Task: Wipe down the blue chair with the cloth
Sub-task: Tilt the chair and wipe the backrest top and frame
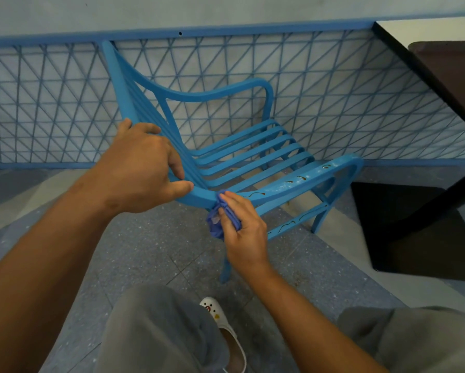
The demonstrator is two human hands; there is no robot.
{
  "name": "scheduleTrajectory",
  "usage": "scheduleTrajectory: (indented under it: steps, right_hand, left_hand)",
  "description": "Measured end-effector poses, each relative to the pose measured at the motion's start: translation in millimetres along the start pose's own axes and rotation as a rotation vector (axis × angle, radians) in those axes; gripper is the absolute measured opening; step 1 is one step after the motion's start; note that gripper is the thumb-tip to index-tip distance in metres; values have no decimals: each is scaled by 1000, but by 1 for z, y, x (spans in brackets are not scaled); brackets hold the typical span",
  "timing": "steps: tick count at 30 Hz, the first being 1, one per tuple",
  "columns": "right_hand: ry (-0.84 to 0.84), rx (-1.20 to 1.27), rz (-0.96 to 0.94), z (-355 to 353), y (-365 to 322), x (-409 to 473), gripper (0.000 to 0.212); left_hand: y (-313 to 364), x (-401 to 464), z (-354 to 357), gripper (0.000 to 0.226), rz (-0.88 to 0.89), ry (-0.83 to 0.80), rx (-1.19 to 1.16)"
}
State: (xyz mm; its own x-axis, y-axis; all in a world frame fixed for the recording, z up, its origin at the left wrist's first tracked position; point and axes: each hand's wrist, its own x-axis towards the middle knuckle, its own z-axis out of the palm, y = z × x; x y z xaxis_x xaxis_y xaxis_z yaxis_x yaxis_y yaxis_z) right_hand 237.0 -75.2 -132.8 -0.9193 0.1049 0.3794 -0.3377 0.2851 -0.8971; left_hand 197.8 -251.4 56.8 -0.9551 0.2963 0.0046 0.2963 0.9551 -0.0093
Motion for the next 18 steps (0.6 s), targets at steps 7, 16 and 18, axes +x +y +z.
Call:
scheduleTrajectory:
  steps: [7,16,18]
  right_hand:
    - [27,-20,51,-1,-4,3,30]
    - [-57,-71,-2,-15,16,4,36]
    - [-60,-117,21,-27,27,7,37]
  left_hand:
    - [2,0,-1,26,-21,5,5]
    - [22,-7,1,36,-75,26,189]
    - [35,-10,6,42,-100,29,334]
